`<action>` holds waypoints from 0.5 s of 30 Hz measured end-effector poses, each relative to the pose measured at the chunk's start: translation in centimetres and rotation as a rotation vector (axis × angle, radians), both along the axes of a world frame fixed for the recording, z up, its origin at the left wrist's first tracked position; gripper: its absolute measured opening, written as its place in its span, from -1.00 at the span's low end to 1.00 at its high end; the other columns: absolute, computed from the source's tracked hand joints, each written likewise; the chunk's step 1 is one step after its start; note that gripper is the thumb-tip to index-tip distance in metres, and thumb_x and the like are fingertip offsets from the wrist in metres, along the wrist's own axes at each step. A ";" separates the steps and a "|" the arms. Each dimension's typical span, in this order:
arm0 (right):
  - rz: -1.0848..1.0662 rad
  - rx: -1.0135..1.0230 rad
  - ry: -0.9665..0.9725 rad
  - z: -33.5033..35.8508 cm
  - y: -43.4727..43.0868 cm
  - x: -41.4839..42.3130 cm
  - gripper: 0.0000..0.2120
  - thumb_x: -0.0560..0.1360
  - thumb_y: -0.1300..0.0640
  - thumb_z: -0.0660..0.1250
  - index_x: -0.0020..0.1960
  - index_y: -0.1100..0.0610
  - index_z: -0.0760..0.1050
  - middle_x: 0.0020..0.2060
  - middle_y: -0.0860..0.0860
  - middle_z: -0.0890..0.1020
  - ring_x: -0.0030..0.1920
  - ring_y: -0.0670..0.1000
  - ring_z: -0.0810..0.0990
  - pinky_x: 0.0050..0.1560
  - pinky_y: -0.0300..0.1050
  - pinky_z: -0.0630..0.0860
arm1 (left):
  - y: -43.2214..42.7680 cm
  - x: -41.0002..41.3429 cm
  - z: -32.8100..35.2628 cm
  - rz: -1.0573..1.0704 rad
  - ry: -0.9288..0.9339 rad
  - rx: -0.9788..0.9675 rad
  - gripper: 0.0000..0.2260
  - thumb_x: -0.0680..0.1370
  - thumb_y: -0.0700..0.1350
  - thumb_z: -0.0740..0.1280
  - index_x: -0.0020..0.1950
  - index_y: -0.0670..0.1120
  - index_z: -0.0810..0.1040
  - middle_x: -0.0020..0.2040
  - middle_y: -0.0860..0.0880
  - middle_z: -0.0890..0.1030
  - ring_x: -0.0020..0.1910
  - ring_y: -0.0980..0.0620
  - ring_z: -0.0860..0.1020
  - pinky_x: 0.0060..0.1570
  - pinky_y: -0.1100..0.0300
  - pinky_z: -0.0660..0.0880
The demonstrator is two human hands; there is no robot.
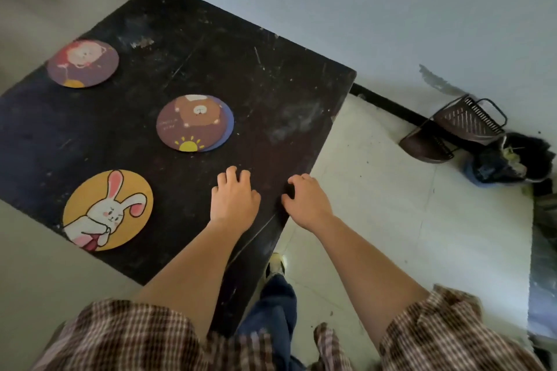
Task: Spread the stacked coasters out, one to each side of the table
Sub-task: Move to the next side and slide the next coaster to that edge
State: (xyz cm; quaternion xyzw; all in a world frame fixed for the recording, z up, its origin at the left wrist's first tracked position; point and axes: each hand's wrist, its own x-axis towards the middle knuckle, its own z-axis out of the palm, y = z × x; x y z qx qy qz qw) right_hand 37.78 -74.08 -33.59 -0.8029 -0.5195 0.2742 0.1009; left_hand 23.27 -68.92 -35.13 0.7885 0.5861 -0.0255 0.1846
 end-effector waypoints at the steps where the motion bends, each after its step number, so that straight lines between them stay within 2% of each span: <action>1: 0.036 -0.004 -0.007 0.0 1.2 0.6 -0.64 0.49 0.05 0.27 0.25 0.13 0.41 0.16 0.07 0.48 0.20 0.09 0.42 0.12 -0.02 0.43 | 0.9 0.4 -0.1 0.025 0.000 0.002 -0.59 0.56 0.01 0.20 0.38 -0.06 0.28 0.43 -0.14 0.25 0.35 -0.16 0.27 0.21 -0.05 0.37; 9: 0.323 -0.077 -0.103 0.5 9.4 4.0 -0.62 0.51 0.04 0.22 0.28 0.15 0.37 0.22 0.10 0.46 0.25 0.11 0.36 0.19 0.04 0.40 | 4.6 2.2 -0.2 0.251 0.002 -0.065 -0.50 0.57 0.03 0.18 0.48 -0.03 0.16 0.51 -0.14 0.18 0.45 -0.18 0.17 0.29 -0.08 0.30; 15: 0.513 -0.081 -0.123 0.9 14.7 3.9 -0.58 0.51 0.01 0.22 0.31 0.13 0.33 0.24 0.11 0.43 0.27 0.13 0.35 0.19 0.09 0.40 | 6.0 2.7 0.2 0.420 -0.011 -0.084 -0.48 0.57 0.03 0.17 0.49 -0.05 0.15 0.50 -0.16 0.19 0.43 -0.18 0.19 0.26 -0.07 0.33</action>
